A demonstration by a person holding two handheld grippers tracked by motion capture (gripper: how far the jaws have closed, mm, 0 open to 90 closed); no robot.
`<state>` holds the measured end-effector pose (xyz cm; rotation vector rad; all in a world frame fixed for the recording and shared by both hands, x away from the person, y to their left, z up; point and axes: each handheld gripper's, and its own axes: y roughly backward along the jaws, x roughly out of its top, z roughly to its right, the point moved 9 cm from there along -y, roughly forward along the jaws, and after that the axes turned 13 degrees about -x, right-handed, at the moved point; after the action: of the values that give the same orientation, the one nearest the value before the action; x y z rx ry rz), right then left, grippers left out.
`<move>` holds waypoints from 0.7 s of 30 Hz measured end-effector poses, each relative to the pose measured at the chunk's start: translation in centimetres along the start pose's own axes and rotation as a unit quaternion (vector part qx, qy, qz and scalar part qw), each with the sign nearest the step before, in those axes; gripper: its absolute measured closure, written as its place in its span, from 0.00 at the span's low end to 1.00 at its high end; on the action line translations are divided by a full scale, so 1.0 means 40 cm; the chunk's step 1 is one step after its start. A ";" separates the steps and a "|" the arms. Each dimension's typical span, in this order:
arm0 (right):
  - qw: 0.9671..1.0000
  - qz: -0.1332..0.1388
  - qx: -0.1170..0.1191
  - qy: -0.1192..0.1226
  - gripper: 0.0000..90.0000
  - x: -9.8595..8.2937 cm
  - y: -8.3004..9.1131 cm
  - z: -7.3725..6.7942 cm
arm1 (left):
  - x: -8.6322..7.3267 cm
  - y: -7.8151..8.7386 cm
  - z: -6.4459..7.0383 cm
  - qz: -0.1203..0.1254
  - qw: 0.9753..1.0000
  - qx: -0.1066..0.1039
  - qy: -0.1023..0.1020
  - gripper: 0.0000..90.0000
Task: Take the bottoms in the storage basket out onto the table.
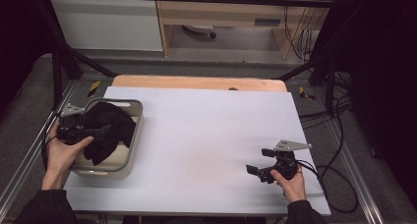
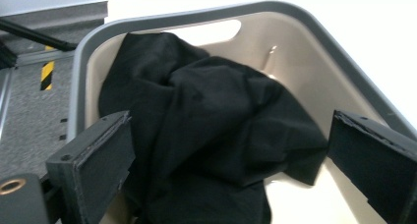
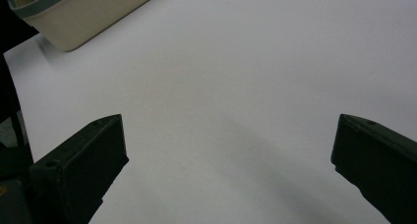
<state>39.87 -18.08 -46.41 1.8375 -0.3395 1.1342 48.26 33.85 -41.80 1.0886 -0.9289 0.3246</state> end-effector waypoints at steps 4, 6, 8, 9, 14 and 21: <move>1.000 0.000 -0.001 -0.001 0.01 0.000 0.000 0.000 | -0.009 -0.006 -0.020 -0.007 1.000 0.010 0.003 0.05; 1.000 0.000 0.000 0.000 0.01 0.000 0.000 0.000 | -0.011 -0.010 -0.024 -0.008 1.000 0.011 0.005 0.05; 1.000 -0.001 0.000 -0.001 0.01 0.000 -0.001 0.000 | -0.014 -0.016 -0.025 -0.012 1.000 0.013 0.003 0.05; 1.000 -0.001 0.000 0.000 0.01 -0.001 -0.001 0.000 | -0.015 -0.019 -0.025 -0.015 1.000 0.015 -0.001 0.06; 1.000 0.000 0.000 0.000 0.01 0.000 0.000 0.000 | -0.015 -0.036 -0.029 -0.021 1.000 0.019 -0.004 0.07; 1.000 -0.001 0.000 -0.001 0.01 0.000 0.000 0.000 | -0.020 -0.069 -0.034 -0.037 0.999 0.027 -0.008 0.08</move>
<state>39.87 -18.11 -46.41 1.8380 -0.3379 1.1313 50.22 33.91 -44.32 1.1734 -0.8964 0.2800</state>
